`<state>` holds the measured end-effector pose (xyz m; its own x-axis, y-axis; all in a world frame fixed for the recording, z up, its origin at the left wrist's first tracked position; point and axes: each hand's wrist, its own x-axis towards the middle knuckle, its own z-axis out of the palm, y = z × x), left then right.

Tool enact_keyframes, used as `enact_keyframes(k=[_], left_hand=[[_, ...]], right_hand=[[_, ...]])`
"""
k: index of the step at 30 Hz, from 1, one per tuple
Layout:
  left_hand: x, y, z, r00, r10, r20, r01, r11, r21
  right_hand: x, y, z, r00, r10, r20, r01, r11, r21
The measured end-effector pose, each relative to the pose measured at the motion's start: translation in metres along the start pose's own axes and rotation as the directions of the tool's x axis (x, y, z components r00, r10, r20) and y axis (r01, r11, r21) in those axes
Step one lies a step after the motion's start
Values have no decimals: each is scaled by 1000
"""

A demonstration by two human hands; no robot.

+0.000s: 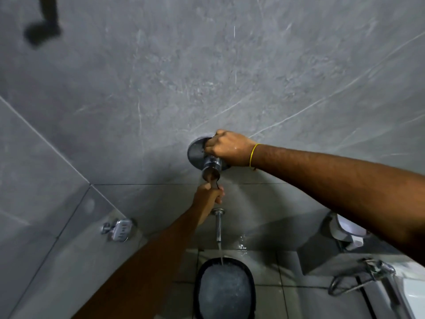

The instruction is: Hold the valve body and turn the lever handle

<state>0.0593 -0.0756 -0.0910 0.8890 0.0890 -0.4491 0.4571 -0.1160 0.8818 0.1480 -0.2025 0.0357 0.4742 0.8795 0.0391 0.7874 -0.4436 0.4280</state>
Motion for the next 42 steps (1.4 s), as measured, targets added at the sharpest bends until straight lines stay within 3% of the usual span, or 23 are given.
enact_keyframes(k=[23, 42], left_hand=[[-6, -6, -1, 994, 105, -30, -95, 969, 228], [-5, -10, 1, 993, 109, -37, -98, 968, 230]], right_hand=[[-1, -11, 2, 996, 62, -63, -60, 998, 26], [-3, -14, -3, 994, 108, -9, -107, 994, 36]])
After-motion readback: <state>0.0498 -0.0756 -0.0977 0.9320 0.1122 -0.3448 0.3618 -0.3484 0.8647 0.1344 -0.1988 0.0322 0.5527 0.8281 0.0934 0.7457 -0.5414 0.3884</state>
